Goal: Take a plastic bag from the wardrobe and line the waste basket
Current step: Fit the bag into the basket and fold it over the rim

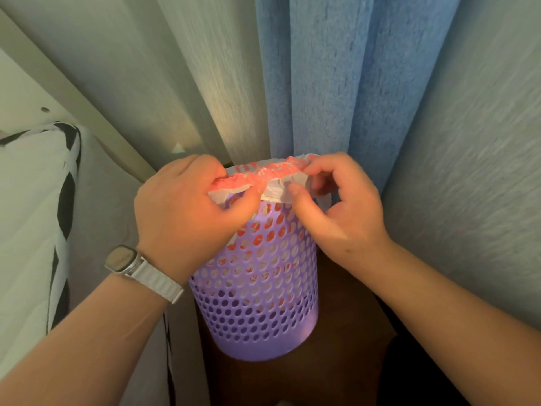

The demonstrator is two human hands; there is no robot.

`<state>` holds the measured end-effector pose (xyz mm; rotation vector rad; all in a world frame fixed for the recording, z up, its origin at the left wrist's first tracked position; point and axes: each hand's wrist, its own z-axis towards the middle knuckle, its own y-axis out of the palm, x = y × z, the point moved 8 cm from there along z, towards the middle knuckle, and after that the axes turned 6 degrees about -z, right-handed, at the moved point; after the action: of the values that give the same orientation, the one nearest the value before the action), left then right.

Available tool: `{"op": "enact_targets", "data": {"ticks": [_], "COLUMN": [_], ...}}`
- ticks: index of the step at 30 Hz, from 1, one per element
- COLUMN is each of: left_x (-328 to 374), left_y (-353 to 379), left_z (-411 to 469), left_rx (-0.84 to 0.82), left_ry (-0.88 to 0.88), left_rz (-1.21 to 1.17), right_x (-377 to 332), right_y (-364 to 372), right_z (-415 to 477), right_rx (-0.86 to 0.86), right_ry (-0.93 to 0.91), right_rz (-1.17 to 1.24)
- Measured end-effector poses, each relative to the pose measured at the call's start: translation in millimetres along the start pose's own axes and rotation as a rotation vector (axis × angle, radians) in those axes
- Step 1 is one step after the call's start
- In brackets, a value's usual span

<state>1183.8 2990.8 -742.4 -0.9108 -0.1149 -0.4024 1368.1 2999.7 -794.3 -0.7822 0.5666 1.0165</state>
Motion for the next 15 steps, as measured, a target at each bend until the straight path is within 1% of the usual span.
{"op": "enact_targets", "data": {"ticks": [3,7,11,15], "left_x": [1,8,12,13], "left_y": [0,-4,-6,0], "left_z": [0,-1,-4,-7], "left_rx": [-0.014,-0.011,0.016,0.019], "left_ry": [-0.005,0.073,0.092,0.053], "left_rz": [-0.006,-0.037,-0.075,-0.084], "right_x": [-2,7,5,2], "right_y": [0,7,5,1], "right_z": [6,6,7,5], "right_rx": [-0.023,-0.113,-0.046,0.03], "right_ry": [-0.038,0.013,-0.004,-0.007], "right_rz": [-0.045,-0.028,-0.053,-0.114]}}
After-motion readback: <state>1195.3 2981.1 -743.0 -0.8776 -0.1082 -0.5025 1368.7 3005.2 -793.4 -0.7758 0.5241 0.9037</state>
